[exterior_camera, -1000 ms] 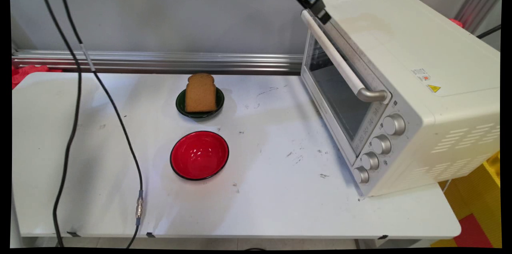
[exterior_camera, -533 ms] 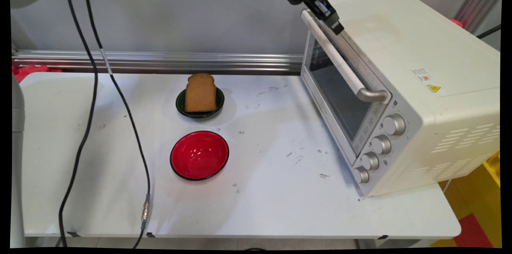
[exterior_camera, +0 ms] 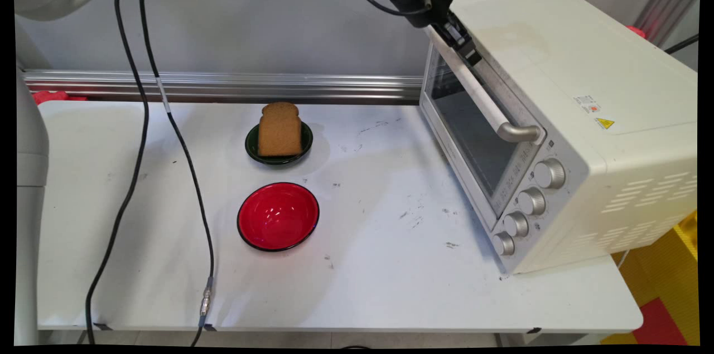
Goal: Open the oven
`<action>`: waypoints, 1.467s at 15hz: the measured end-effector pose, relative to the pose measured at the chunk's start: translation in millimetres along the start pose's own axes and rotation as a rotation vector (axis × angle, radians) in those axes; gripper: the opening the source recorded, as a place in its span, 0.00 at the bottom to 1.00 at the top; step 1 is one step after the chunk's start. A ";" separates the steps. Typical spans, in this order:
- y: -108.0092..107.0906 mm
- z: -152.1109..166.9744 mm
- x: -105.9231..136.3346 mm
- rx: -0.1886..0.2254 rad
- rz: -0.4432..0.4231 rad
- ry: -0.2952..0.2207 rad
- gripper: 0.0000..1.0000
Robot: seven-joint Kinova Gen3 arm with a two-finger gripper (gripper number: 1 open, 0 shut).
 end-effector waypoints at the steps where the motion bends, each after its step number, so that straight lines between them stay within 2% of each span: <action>1: -0.9 3.4 -1.9 0.000 0.001 -0.003 0.00; 8: -2.1 12.3 -16.4 -0.011 0.005 -0.035 0.00; 15: 2.6 -2.7 -38.7 -0.032 0.002 -0.094 0.00; 22: 0.7 -24.0 -76.7 -0.030 -0.012 -0.158 0.00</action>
